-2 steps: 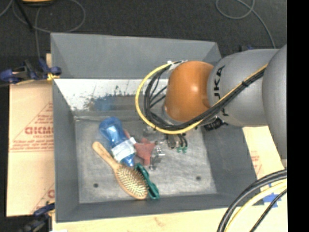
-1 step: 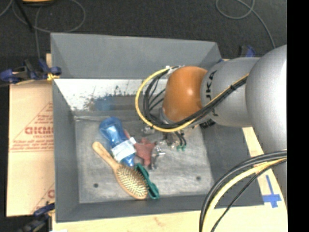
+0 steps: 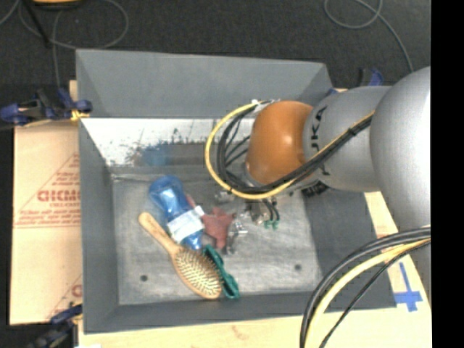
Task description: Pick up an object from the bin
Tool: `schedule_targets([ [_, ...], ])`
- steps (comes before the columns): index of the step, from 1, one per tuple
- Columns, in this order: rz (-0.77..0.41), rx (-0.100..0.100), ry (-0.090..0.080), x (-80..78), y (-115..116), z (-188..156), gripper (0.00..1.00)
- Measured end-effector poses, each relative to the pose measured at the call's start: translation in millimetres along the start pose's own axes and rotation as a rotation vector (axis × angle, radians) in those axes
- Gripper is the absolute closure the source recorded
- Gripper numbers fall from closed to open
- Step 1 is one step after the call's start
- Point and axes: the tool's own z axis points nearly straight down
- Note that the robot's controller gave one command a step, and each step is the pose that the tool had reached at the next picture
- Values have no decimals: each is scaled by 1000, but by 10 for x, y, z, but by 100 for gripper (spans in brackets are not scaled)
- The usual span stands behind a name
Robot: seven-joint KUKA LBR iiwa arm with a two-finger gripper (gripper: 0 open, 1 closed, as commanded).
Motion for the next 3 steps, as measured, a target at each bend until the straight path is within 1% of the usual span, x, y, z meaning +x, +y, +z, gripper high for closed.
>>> schedule_targets([
  [1, -50, 3, 6, -55, 3, 8, 0],
  [2, 0, 1, 2, -28, -5, -27, 100],
  [3, 0, 1, 1, -28, -5, -26, 100],
])
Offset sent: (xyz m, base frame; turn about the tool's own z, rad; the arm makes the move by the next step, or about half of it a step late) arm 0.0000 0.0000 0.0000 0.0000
